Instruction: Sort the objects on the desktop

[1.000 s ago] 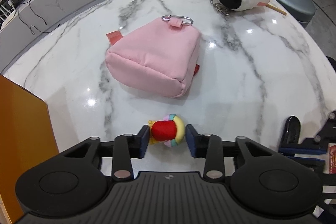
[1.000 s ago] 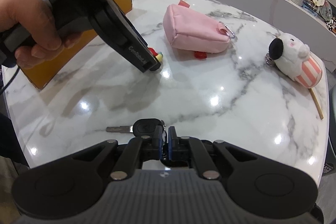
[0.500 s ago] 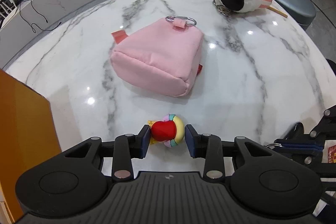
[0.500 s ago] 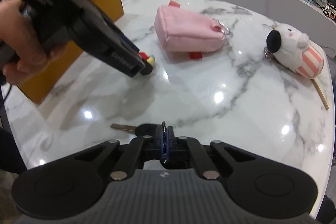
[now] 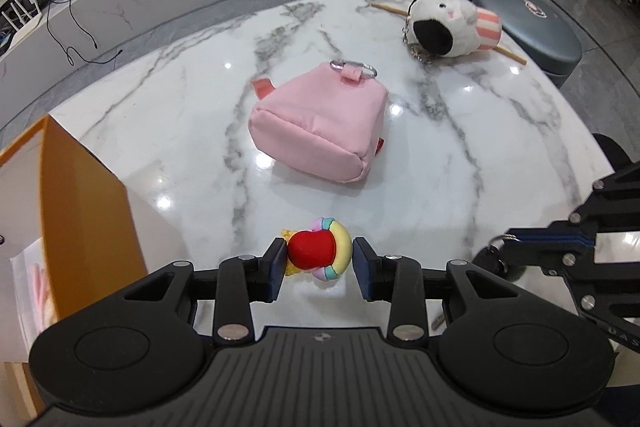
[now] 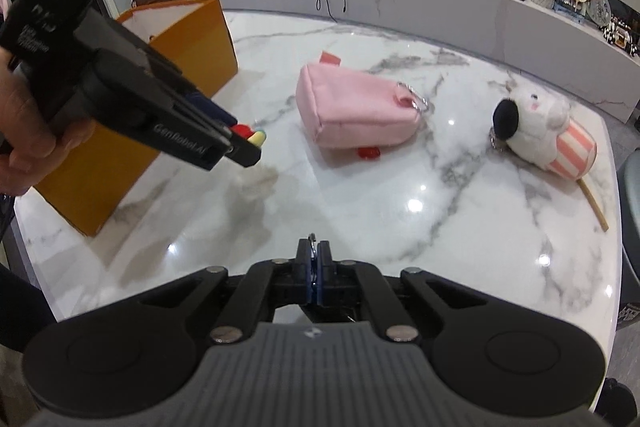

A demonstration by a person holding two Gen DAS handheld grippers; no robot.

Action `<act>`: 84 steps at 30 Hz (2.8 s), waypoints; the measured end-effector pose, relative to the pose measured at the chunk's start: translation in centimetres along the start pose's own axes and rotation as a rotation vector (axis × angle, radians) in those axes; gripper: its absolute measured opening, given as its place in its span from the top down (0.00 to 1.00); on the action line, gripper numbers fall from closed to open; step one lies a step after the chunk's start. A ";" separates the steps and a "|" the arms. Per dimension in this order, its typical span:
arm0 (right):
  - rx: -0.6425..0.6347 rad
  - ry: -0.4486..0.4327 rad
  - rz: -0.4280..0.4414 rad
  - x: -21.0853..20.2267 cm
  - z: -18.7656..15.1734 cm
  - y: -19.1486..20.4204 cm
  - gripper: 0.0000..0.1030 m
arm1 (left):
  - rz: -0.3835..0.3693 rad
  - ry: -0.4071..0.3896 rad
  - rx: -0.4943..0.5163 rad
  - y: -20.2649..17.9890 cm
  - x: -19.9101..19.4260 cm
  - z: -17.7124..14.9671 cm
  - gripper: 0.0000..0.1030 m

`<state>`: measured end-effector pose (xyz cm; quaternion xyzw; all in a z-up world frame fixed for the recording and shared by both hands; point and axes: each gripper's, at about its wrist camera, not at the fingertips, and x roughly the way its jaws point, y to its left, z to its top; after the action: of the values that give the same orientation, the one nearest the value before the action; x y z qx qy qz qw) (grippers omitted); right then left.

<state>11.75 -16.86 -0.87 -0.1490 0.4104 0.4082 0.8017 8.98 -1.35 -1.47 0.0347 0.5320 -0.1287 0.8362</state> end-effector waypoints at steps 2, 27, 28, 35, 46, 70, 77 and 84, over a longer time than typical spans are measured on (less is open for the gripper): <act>-0.005 -0.011 -0.005 -0.3 0.4 0.3 0.98 | -0.002 -0.013 0.001 0.1 -0.8 0.0 0.60; -0.075 -0.204 -0.067 -4.9 7.4 6.6 0.98 | 0.020 -0.143 -0.041 5.5 -11.0 -1.4 0.60; -0.083 -0.212 -0.061 -5.0 7.8 7.2 0.98 | 0.024 -0.146 -0.044 5.8 -11.4 -1.5 0.60; -0.148 -0.262 -0.035 -5.7 10.3 11.1 0.98 | 0.060 -0.172 -0.058 8.5 -14.3 -2.3 0.60; -0.311 -0.296 -0.002 -7.2 14.8 18.2 0.98 | 0.160 -0.232 -0.107 13.5 -19.1 -4.2 0.60; -0.599 -0.187 0.051 1.9 23.3 24.2 0.99 | 0.133 -0.153 -0.119 23.6 -15.1 -4.9 0.60; -0.622 -0.046 0.050 8.7 22.6 22.8 0.99 | 0.118 -0.049 -0.096 24.9 -9.4 -4.0 0.60; -0.615 0.024 0.046 12.7 22.7 21.8 0.99 | 0.119 0.051 -0.065 25.3 -4.3 -3.5 0.60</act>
<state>11.13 16.47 5.35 -0.3801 0.2804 0.5294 0.7047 10.59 24.51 -1.13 0.0423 0.5539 -0.0604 0.8293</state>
